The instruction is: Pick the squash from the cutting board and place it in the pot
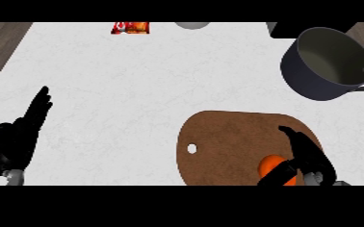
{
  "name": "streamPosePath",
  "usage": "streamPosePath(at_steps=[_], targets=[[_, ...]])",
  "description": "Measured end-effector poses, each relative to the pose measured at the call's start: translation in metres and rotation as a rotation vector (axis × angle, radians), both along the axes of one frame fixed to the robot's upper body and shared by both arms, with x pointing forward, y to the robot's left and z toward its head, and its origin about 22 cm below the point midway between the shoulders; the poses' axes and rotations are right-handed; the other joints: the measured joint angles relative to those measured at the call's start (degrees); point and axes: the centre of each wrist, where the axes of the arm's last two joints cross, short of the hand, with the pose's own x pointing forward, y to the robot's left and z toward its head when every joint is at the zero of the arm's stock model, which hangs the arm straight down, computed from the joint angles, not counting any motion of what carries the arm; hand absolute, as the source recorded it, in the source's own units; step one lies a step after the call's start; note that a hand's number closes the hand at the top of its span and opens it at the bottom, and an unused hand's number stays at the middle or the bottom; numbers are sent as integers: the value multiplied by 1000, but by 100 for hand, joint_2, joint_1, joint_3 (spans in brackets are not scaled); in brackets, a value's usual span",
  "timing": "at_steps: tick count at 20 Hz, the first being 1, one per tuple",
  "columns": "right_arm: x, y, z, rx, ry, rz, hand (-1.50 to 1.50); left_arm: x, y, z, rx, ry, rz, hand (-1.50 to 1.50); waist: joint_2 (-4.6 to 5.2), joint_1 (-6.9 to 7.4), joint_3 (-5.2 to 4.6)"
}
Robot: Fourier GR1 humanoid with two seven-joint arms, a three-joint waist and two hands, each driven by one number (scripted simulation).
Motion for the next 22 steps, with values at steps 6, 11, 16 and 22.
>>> streamPosePath(at_steps=[6, 11, 16, 22], targets=[[0, 4, 0, -29, -32, 49, 150, 6, 0, -2, -1, 0, 5, 0, -25, -36, -31], [3, 3, 0, -33, -44, 52, 150, 5, -7, 2, 5, -3, 6, 0, -28, -24, -23], [7, 16, 4, -42, -71, 96, 150, 7, -9, 7, -3, 2, 6, 0, -4, -17, 2], [54, 40, 15, -137, -192, 303, 150, 2, -10, -1, -1, 1, -17, 0, 32, 108, 16]])
